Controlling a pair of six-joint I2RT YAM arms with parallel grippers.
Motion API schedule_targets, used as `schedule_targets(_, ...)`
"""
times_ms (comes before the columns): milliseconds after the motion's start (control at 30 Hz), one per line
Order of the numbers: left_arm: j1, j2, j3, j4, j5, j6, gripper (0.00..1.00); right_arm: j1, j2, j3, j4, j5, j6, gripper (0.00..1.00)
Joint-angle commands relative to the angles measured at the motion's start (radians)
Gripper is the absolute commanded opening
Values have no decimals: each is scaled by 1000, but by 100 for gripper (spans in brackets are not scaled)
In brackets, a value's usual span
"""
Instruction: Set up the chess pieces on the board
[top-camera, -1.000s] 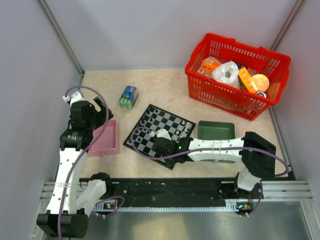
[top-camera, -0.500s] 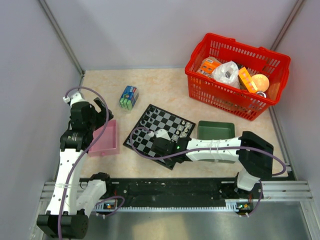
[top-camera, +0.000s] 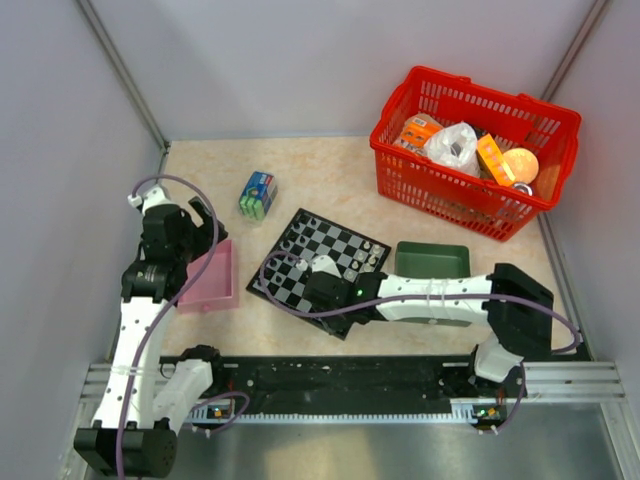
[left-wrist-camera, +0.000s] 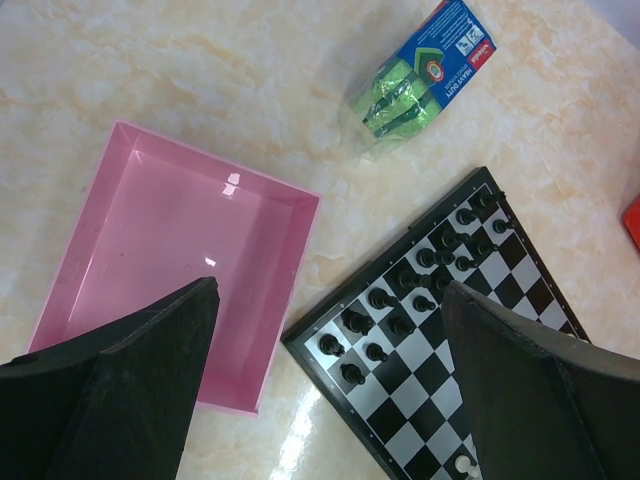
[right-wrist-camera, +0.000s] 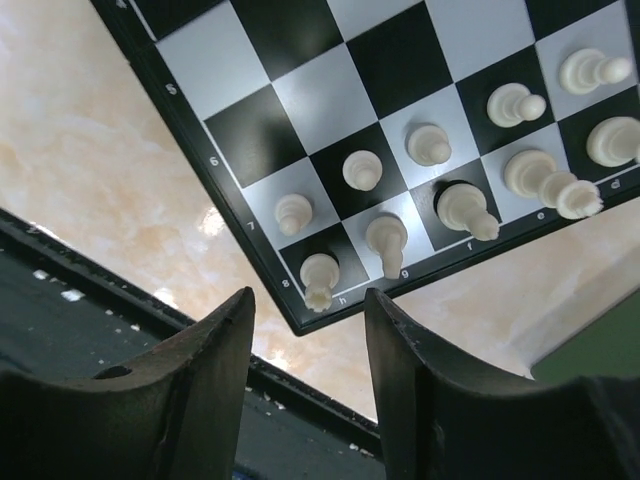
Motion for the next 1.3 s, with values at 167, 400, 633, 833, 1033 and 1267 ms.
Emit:
schedule_targets(167,7,17,-3,41,20,-43,99,-28,-241,64,1,107,-23,62)
schedule_targets(400,7,31,0,18,-40,-83,99,-216,-428,-11,-54,306,27,85)
schedule_targets(633,8,69,2,-16,-117,-109,99,-605,-664,-166,-111,265,155,89)
schedule_targets(833,11,132,-17,15,-140,-144,99,-955,-721,-261,-96,42,84,99)
schedule_targets(1033,13,171,0,-3,-167,-172,99,-1077,-651,-266,-96,42,35,99)
schedule_targets(1267,13,140,-40,4,-198,-183,99,-1074,-668,-282,-13,208,1,99)
